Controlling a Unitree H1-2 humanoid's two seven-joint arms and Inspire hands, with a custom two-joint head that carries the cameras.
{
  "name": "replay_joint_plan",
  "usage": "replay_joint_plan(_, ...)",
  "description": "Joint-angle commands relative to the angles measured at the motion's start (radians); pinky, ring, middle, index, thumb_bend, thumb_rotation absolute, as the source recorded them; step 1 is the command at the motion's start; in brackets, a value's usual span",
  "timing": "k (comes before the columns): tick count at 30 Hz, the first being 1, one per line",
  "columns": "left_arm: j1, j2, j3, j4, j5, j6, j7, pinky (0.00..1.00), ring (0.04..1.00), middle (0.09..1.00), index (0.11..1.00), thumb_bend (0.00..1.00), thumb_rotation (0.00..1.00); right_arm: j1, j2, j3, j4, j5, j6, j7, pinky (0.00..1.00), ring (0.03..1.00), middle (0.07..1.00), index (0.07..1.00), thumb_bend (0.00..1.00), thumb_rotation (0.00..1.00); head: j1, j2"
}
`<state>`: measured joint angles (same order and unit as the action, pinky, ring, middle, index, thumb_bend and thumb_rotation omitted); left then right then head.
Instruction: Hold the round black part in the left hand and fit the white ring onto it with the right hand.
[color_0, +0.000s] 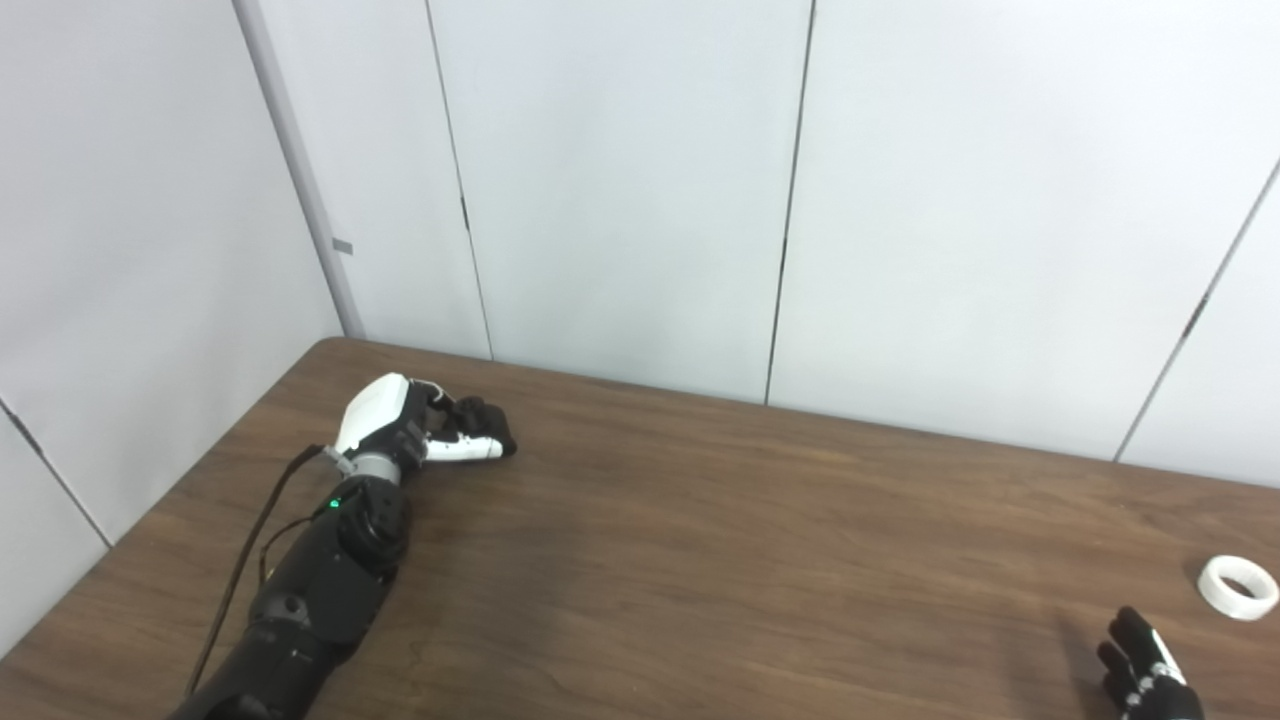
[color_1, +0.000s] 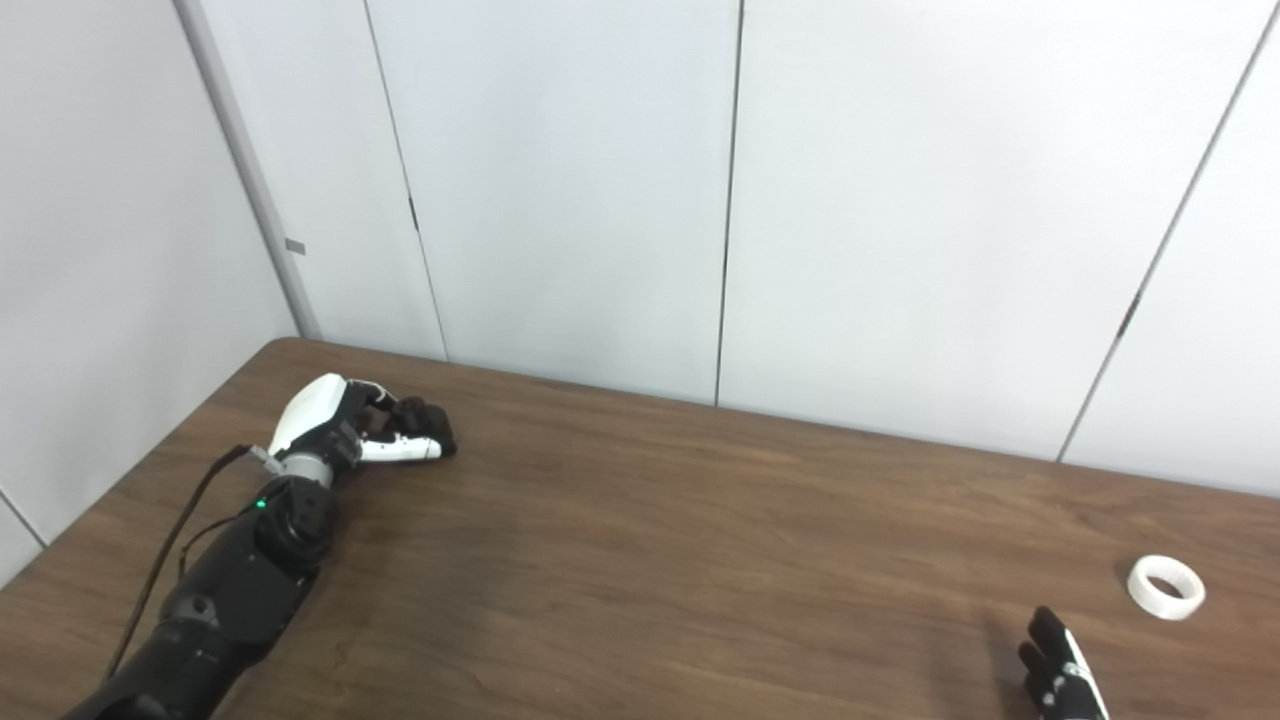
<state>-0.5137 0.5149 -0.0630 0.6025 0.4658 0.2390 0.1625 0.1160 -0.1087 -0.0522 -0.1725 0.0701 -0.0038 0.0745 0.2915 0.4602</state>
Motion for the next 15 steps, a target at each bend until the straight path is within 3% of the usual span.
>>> replay_joint_plan(1,-0.045,0.022,0.005,-0.003,0.012,-0.039,0.048,0.86,0.86,0.764,0.485,0.52,0.04,0.01,-0.017,-0.017,-0.003,-0.003,0.005,-0.007,1.0,0.966,0.971,0.953,0.53,1.0,0.0,0.001)
replay_joint_plan(9,-0.039,0.021,-0.003,-0.016,0.019,-0.052,0.067,0.86,0.861,0.763,0.484,0.52,0.04,0.004,-0.017,-0.019,-0.005,0.001,0.015,-0.002,1.0,0.964,0.969,0.955,0.52,1.0,-0.001,0.003)
replay_joint_plan(15,-0.004,0.023,-0.004,-0.109,0.028,-0.021,0.049,0.89,0.877,0.773,0.485,0.52,0.04,-0.001,-0.015,-0.013,-0.008,-0.024,0.017,-0.007,0.99,0.958,0.964,0.952,0.54,1.0,-0.002,0.006)
